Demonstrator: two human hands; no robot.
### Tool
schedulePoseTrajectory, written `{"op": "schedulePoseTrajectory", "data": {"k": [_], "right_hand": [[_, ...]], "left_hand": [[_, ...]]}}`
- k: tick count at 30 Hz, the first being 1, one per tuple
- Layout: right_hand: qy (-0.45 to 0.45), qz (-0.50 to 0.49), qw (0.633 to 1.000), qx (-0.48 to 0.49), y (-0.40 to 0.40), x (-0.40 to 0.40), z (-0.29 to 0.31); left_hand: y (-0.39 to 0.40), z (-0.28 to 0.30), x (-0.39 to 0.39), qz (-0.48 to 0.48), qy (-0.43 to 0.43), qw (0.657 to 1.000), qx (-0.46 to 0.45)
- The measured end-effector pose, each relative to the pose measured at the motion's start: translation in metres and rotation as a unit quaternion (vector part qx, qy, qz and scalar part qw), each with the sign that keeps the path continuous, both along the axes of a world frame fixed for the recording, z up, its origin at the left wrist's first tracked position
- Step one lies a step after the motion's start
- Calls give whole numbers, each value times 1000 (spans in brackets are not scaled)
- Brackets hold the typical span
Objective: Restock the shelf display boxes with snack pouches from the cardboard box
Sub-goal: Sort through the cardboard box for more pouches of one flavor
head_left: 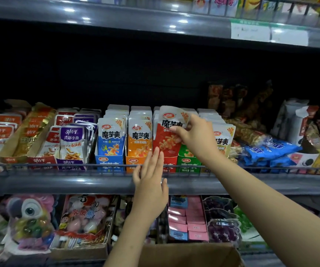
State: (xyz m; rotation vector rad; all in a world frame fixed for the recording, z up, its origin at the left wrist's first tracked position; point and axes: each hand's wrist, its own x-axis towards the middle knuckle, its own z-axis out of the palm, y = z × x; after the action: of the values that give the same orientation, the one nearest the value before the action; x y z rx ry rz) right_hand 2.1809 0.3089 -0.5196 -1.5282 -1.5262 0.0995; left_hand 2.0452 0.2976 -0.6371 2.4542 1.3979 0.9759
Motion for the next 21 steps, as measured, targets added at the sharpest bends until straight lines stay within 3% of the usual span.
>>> {"op": "schedulePoseTrajectory", "data": {"k": [4,7,9,11,16,21], "right_hand": [[-46,-17,999,6,6,0,-11],[-23,5,998,-57,14,2,-15],[-62,-4,991,-116,17,2,-20],[-78,-25,991,-108,17,0,-27],[95,-14,995,-40,9,0,-47],[151,-20,988,-17,-22,0,-66]], "left_hand": [[3,-8,6,22,43,999,-9],[2,-11,10,34,21,999,28],[2,-13,11,38,20,999,28],[3,-15,11,34,30,999,15],[2,-12,9,39,70,997,-2],[-8,-7,5,19,56,998,-2]]}}
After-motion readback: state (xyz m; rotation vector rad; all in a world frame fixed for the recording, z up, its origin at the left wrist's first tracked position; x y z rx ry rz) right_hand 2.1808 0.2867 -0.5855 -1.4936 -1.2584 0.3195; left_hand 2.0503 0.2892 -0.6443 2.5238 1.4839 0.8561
